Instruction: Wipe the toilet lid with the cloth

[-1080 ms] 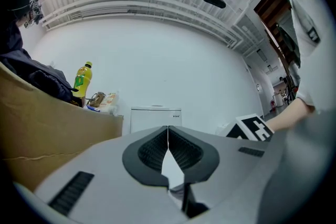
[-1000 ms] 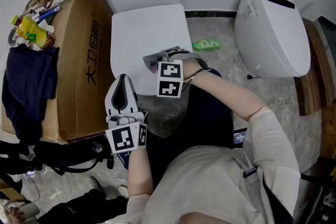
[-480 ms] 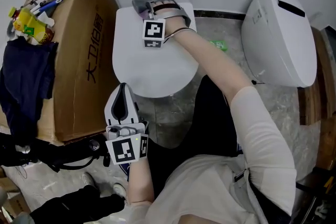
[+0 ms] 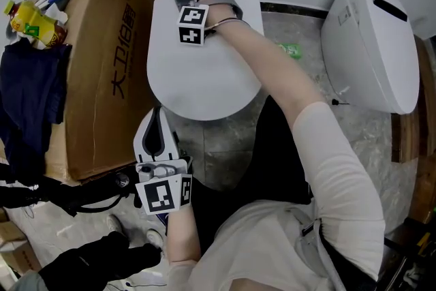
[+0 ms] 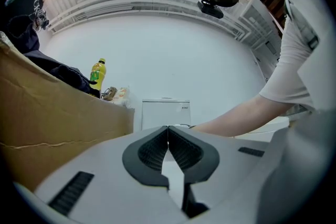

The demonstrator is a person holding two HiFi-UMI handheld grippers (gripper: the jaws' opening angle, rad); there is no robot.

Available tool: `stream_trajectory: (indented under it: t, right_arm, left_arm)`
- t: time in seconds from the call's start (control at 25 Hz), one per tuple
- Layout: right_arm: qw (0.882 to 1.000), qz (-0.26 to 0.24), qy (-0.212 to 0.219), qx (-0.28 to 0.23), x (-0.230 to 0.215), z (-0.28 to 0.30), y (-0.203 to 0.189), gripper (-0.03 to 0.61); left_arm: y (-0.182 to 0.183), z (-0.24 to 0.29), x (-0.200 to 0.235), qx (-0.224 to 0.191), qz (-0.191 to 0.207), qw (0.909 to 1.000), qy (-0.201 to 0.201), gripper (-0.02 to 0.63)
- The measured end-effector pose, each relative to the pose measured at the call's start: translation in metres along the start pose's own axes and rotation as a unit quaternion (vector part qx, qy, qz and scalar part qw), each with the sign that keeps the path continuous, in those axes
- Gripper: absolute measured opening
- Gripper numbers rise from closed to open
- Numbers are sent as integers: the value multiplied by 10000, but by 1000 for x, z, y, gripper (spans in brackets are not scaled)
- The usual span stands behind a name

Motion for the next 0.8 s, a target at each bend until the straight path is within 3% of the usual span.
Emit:
stream_trajectory:
  t: [0.52,0.8]
  right_arm:
    - [9913,-43,1291,-231,80,-57,10,47]
    - [9863,-242,1603,-317,127,-92,9,48]
  left_arm:
    - [13,0,10,-168,-62,9998,-5,15]
    - [18,1,13,-220,-55,9997,1,15]
Point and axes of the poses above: the fingertips, and each gripper's own axes: z forward along the fingers, x to its left, y out of its top, the point moved 8 cm from there along -z, backward along the fingers, and after that the axes turned 14 degrees about y, right-handed, at the moved point
